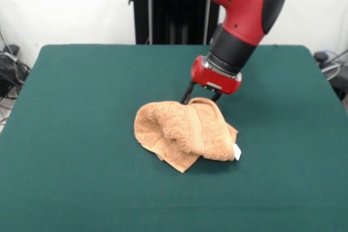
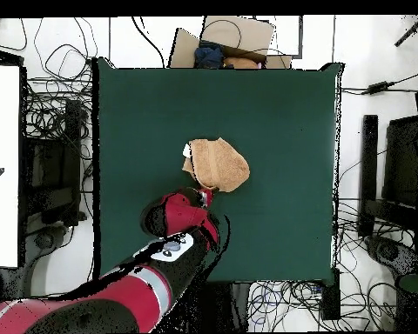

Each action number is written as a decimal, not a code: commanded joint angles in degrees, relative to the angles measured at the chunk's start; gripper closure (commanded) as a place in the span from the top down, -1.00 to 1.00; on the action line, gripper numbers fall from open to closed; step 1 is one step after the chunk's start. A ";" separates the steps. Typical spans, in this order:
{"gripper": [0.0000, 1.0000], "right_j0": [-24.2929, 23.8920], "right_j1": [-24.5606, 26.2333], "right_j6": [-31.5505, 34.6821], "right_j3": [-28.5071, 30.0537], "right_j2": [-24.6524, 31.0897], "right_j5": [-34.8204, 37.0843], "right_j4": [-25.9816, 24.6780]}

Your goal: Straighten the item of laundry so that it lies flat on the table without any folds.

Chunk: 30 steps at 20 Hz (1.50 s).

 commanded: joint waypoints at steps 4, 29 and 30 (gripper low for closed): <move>1.00 -1.37 0.35 10.26 2.83 11.11 -1.46 -3.77; 1.00 -2.05 1.68 9.13 -0.87 10.66 7.08 -1.55; 1.00 -1.48 1.94 9.01 -1.26 9.97 7.56 -1.41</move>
